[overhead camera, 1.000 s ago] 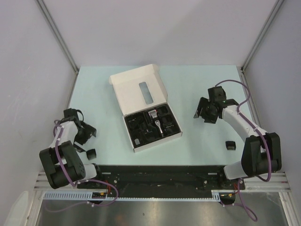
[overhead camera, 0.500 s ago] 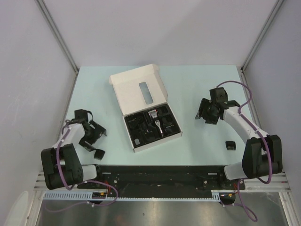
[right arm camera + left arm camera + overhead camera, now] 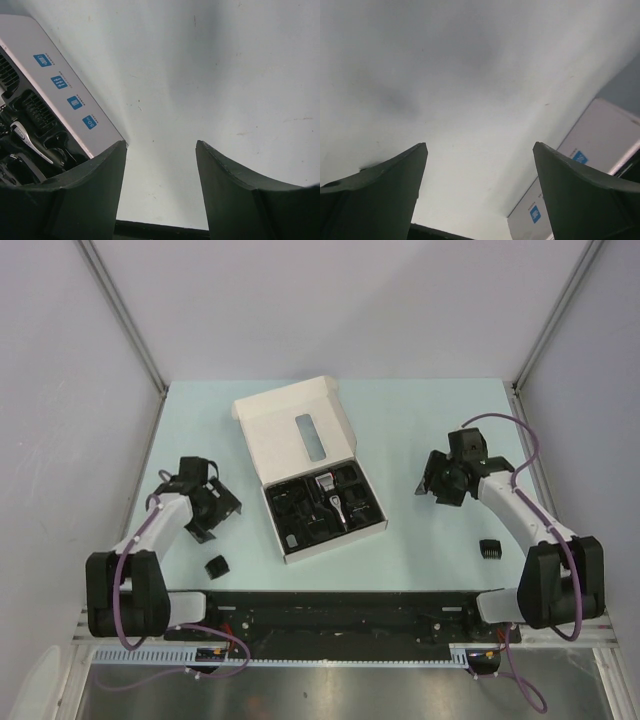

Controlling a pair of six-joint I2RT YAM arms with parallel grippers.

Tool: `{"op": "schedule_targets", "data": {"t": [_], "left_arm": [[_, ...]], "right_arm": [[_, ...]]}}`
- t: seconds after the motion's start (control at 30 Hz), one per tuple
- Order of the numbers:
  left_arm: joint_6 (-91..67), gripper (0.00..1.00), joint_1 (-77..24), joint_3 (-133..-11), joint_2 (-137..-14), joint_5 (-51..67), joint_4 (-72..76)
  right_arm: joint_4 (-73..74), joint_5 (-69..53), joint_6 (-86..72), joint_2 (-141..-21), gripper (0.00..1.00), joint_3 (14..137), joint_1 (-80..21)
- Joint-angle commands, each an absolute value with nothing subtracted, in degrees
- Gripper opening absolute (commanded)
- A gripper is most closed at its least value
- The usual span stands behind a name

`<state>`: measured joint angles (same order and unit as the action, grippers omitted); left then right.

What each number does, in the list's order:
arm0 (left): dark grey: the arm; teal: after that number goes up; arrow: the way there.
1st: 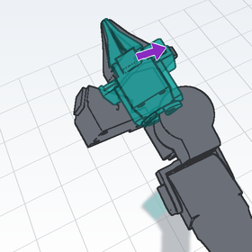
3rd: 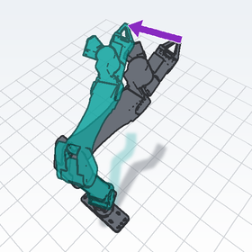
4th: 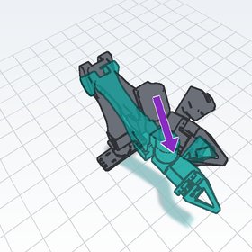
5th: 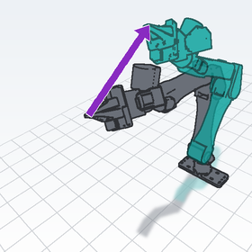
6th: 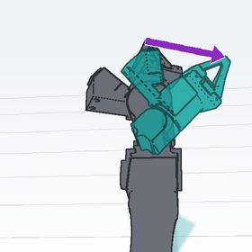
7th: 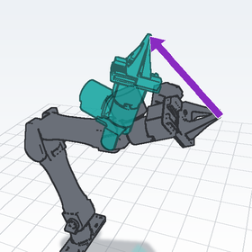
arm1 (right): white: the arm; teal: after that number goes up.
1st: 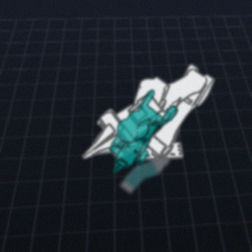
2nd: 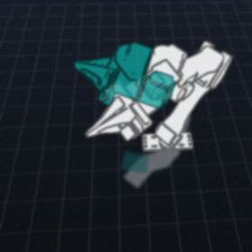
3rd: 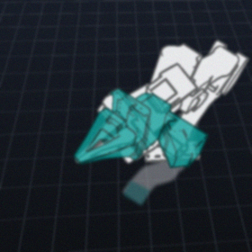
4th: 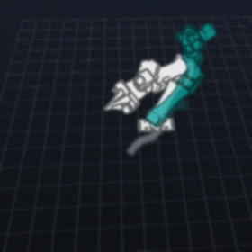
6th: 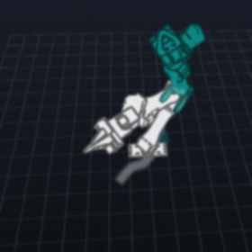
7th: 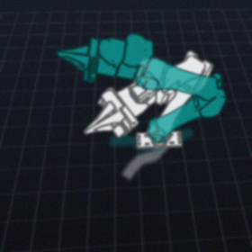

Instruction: Sort the hair-cutting tools

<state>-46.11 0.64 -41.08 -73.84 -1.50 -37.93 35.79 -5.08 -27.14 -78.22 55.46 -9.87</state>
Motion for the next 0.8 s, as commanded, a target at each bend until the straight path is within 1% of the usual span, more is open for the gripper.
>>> {"op": "schedule_targets", "data": {"t": [0.0,0.1,0.17,0.2,0.23,0.27,0.3,0.37,0.4,0.43,0.5,0.53,0.6,0.63,0.67,0.7,0.77], "left_arm": [[-39.2,0.94,0.5,-47.3,-69.7,-9.9,-40.4],[-38.5,0.93,0.5,-48.7,-68.5,-11.7,-44.3],[-39.3,0.92,0.6,-49.0,-68.0,-12.7,-47.4],[-39.3,0.91,0.6,-49.0,-68.0,-13.1,-48.2],[-39.5,0.88,0.7,-48.9,-67.9,-13.6,-48.9],[-39.6,0.86,1.0,-48.5,-67.9,-13.8,-49.6],[-39.6,0.85,1.2,-48.3,-67.9,-13.8,-49.7],[-39.3,0.8,2.2,-47.7,-67.9,-13.7,-49.8],[-39.0,0.78,2.5,-47.6,-68.0,-13.0,-49.7],[-38.1,0.75,2.8,-47.4,-68.3,-12.8,-49.7],[-36.8,0.72,3.6,-47.2,-69.3,-12.0,-49.8],[-35.4,0.72,4.2,-46.9,-69.8,-11.1,-49.9],[-34.5,0.66,6.0,-46.6,-70.8,-9.8,-50.4],[-34.2,0.66,6.5,-46.0,-70.9,-9.5,-51.1],[-34.2,0.65,7.5,-45.6,-71.0,-9.6,-51.4],[-34.5,0.64,7.7,-45.4,-70.8,-9.7,-51.6],[-35.6,0.63,7.9,-45.2,-70.5,-9.9,-51.6]], "right_arm": [[37.3,-5.3,-26.4,-74.7,0.63,54.9,-9.8],[37.4,-5.4,-26.0,-73.1,0.62,54.6,-10.4],[36.6,-6.9,-23.7,-72.2,0.58,54.6,-13.0],[35.3,-6.9,-22.9,-70.4,0.54,54.6,-14.3],[34.1,-8.9,-21.0,-69.6,0.46,54.6,-16.4],[32.7,-9.9,-20.2,-68.7,0.45,54.6,-18.5],[29.0,-11.1,-19.8,-67.9,0.45,54.7,-23.9],[24.8,-13.4,-19.6,-66.7,0.45,54.7,-29.4],[20.0,-13.4,-19.7,-66.7,0.45,54.7,-35.9],[17.4,-13.7,-19.8,-67.3,0.45,54.8,-38.6],[9.5,-13.9,-19.1,-69.2,0.45,54.8,-46.6],[7.1,-14.0,-18.9,-72.0,0.45,55.0,-49.1],[2.2,-14.0,-17.4,-75.7,0.45,56.2,-52.9],[1.2,-13.9,-16.6,-77.3,0.45,56.9,-56.5],[0.6,-13.7,-15.9,-80.4,0.44,57.5,-58.0],[-4.1,-13.7,-14.4,-81.6,0.44,57.9,-59.6],[-7.7,-13.3,-13.5,-85.9,0.44,58.3,-63.0]]}}
